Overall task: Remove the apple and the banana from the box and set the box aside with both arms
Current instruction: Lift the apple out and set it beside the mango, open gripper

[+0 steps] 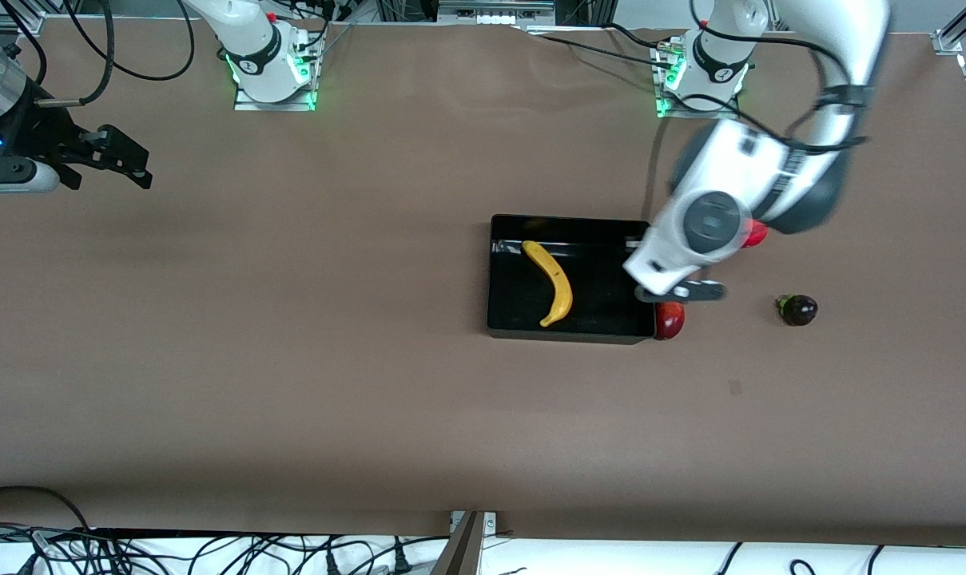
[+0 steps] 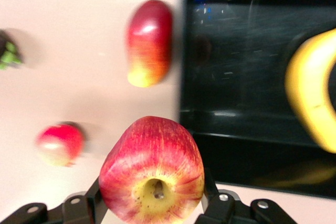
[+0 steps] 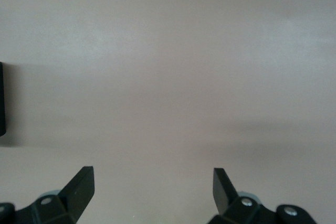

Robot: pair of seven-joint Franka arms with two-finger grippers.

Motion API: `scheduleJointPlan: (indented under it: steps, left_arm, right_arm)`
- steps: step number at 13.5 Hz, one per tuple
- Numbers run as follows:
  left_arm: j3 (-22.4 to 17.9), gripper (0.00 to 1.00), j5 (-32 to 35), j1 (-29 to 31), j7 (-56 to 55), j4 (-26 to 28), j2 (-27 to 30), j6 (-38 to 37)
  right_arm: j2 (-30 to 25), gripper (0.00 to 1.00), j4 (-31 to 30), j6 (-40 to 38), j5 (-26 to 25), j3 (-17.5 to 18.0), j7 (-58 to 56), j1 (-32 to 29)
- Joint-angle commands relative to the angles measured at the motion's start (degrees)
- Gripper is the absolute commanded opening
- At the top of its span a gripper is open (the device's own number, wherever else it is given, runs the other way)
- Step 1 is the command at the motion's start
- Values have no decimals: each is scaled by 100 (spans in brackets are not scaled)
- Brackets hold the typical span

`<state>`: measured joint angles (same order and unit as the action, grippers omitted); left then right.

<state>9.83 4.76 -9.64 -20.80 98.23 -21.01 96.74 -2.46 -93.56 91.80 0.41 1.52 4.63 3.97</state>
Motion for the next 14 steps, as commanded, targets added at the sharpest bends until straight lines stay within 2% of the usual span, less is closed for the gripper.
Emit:
scheduleJointPlan:
  steps: [1, 2, 3, 6, 7, 8, 9, 10, 12, 14]
  left_arm:
    - [98, 6, 69, 821, 1347, 634, 158, 46]
    - [98, 7, 60, 884, 1429, 992, 254, 342]
    - [98, 8, 60, 884, 1430, 1544, 455, 928]
    - [90, 15, 78, 1069, 1465, 2961, 510, 2896]
    - [90, 22, 104, 1078, 1491, 3174, 466, 3277]
    - [81, 40, 104, 1086, 1491, 3176, 440, 3289]
    - [89, 87, 104, 1078, 1482, 3167, 440, 3281]
    - [90, 100, 104, 1078, 1465, 3150, 440, 3263]
    - [98, 100, 104, 1078, 1482, 3027, 553, 3141]
    - [168, 100, 78, 1017, 1421, 2310, 668, 2389]
  right_arm:
    - [17, 100, 84, 5, 55, 50, 73, -45]
    - [17, 100, 84, 22, 64, 59, 73, -45]
    - [17, 100, 84, 31, 73, 59, 73, -45]
    - [17, 100, 84, 31, 82, 59, 73, -45]
    - [17, 100, 84, 31, 73, 59, 73, -45]
    - [17, 100, 84, 40, 56, 59, 73, -45]
    - [26, 100, 84, 31, 55, 50, 73, -45]
    - [17, 100, 84, 31, 55, 50, 73, -45]
    - [26, 100, 84, 31, 64, 59, 73, -45]
    - [17, 100, 84, 31, 73, 59, 73, -45]
